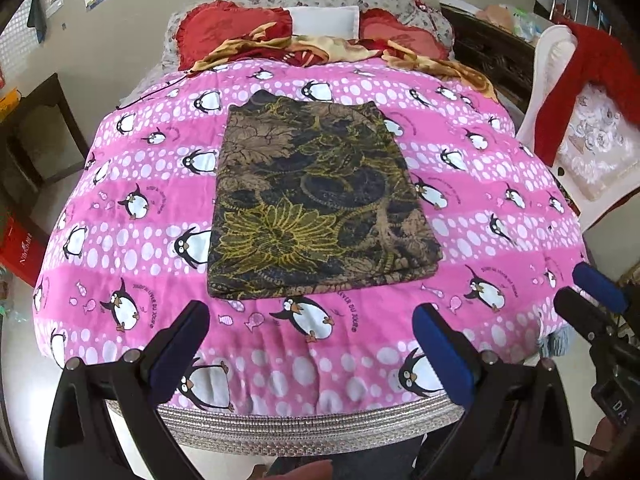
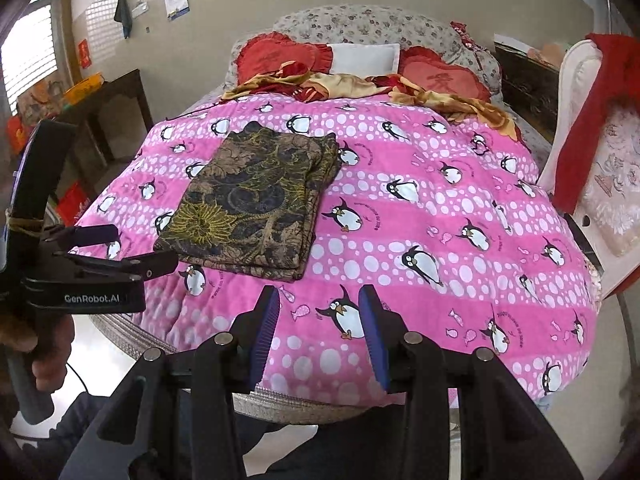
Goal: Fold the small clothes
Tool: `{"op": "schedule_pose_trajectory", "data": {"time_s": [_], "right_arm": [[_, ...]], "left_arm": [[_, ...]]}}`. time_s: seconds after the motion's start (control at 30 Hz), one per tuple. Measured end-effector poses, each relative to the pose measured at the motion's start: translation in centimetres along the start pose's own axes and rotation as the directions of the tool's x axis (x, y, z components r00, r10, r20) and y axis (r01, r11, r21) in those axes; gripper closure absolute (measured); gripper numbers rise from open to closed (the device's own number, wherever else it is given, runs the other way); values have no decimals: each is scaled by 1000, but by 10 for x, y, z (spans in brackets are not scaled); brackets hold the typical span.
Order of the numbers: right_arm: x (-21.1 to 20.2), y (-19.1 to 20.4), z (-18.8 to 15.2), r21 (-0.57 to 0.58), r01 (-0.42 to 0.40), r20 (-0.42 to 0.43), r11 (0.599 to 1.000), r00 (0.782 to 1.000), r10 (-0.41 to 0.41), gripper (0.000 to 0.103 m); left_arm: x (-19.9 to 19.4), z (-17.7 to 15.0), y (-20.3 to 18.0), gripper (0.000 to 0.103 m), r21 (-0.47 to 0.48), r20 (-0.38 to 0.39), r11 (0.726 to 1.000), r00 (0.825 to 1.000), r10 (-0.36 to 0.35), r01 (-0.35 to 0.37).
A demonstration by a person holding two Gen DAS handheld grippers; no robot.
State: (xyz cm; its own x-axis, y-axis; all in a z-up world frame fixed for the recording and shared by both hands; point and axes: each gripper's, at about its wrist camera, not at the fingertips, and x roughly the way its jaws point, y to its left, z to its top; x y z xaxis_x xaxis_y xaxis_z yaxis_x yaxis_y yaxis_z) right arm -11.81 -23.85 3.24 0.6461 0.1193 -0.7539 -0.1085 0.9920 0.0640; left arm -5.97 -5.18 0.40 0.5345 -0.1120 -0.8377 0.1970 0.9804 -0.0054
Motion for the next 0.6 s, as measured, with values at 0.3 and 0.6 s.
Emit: {"op": "schedule_pose_trajectory", "data": {"time_s": [0.3,0.6], "right_arm": [[0,6,4,-12,-5,3,1000,1000,5,59],[6,5,6,-19,-8,-8,1000,1000,8,59]], "left_arm": [[2,0,4,0,-5,3,1000,1000,1,-1],[3,0,5,0,14,43,1000,999,5,-6]]}}
